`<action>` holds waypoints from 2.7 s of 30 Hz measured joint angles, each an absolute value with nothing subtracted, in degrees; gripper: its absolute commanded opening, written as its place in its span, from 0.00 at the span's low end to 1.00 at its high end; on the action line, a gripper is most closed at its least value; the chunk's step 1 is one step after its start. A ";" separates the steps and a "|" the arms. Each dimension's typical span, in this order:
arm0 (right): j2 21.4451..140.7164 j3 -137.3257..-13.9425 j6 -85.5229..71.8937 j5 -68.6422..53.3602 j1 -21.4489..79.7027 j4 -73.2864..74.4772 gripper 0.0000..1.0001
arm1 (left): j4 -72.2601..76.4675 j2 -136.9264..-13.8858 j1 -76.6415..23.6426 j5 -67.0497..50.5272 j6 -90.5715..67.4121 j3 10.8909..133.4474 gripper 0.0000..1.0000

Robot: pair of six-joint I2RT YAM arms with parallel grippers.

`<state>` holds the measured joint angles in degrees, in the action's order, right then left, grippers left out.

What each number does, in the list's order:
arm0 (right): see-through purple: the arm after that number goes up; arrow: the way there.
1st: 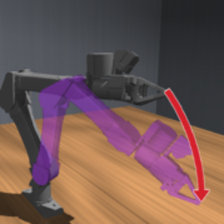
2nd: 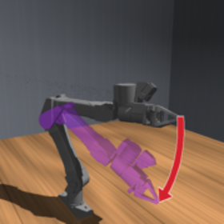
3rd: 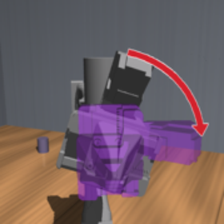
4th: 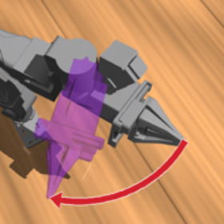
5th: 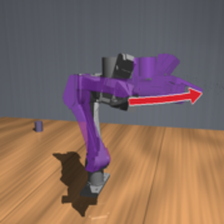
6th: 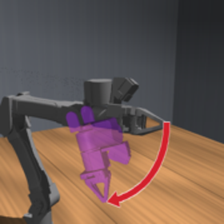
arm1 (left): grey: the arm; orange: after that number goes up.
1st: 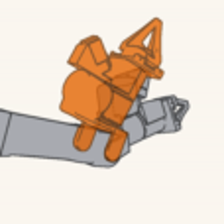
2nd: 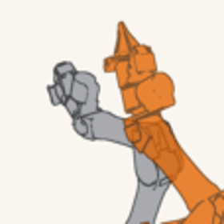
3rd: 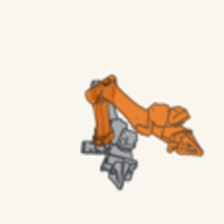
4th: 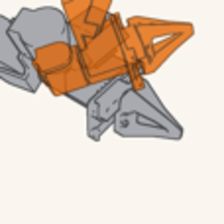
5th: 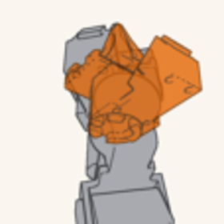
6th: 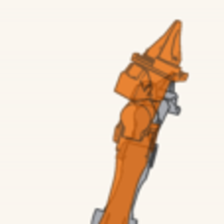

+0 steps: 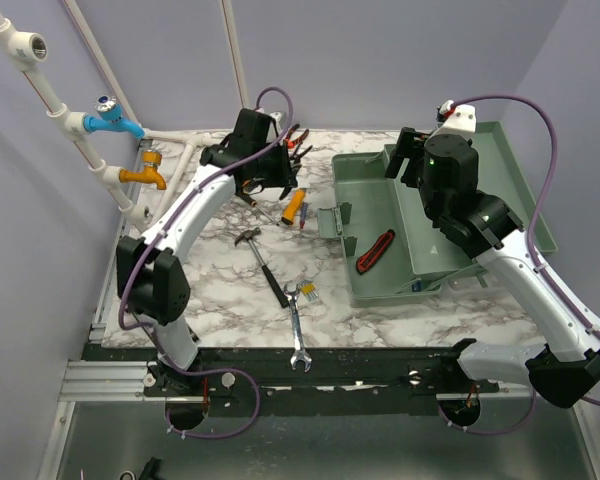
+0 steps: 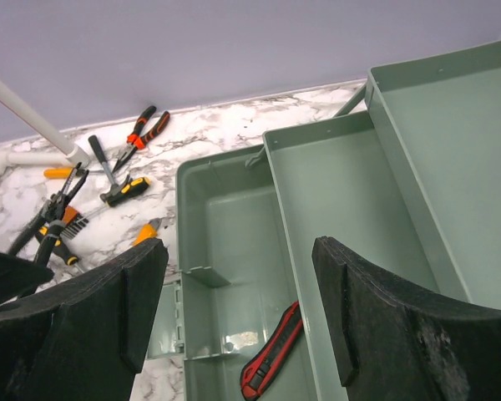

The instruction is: Pack the tool kit

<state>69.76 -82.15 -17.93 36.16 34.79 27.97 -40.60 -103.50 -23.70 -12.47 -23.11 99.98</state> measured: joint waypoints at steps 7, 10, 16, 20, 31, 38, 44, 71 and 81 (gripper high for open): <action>69.76 -82.15 -17.98 36.01 34.79 27.92 0.79 | -19.68 -91.59 -25.32 -26.09 -41.63 79.55 0.00; 69.76 -82.15 -17.98 35.79 34.79 27.94 0.79 | -8.36 -90.35 -27.53 -30.22 -51.96 73.52 0.00; 69.73 -82.15 -17.98 35.66 34.79 27.92 0.79 | 17.67 -90.80 -31.70 -35.99 -72.99 65.89 0.00; 69.47 -82.13 -17.98 35.66 34.79 27.92 0.79 | 39.07 -95.88 -34.09 -37.87 -86.72 64.88 0.00; 67.99 -80.75 -17.96 35.68 34.76 27.92 0.79 | 60.05 -111.83 -39.97 -36.64 -105.69 65.06 0.00; 66.57 -80.18 -17.98 35.70 34.76 27.92 0.79 | 61.17 -111.83 -40.77 -32.21 -105.71 60.47 0.01; 66.00 -79.72 -17.98 35.68 34.76 27.92 0.79 | 60.86 -111.98 -41.80 -28.91 -105.36 56.27 0.39; 64.84 -79.00 -17.98 35.68 34.76 27.92 0.79 | -3.70 -89.36 -42.72 -16.99 -54.37 79.64 0.98; 64.84 -78.85 -17.96 35.66 34.76 27.92 0.78 | -35.44 -97.54 -42.15 9.82 -26.55 100.64 0.99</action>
<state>64.84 -78.85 -17.96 35.66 34.76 27.92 -35.44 -97.54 -42.15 9.82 -26.55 100.64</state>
